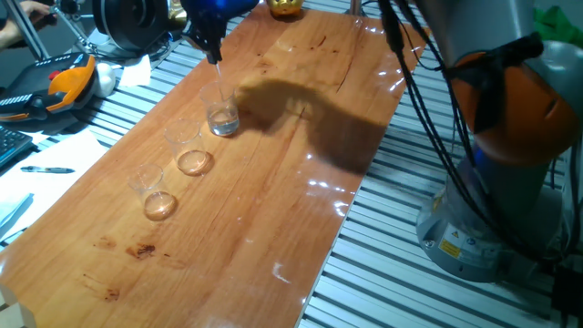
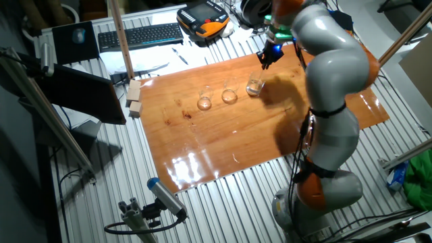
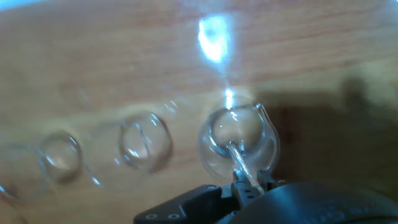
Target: Stir the beaker with a glass rod
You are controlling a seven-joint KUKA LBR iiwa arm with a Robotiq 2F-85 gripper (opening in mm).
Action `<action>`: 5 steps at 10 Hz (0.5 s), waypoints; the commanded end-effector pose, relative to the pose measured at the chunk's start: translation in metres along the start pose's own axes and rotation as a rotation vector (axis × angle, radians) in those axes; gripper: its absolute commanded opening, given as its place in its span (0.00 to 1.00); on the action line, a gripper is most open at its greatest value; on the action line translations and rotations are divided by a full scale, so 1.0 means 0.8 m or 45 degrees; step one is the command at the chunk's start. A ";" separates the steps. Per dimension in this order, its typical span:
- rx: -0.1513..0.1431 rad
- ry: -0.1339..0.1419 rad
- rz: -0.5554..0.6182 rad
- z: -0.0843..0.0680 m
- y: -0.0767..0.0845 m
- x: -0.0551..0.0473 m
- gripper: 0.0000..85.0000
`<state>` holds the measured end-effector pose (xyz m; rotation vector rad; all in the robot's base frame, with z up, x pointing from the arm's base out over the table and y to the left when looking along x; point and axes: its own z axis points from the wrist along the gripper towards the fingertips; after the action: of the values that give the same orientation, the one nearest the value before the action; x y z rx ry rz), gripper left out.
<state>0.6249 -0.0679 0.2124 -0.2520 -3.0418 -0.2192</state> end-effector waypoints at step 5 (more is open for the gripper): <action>0.109 -0.364 -0.172 -0.010 -0.005 -0.005 0.00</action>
<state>0.6286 -0.0743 0.2203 -0.3014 -3.2205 -0.1989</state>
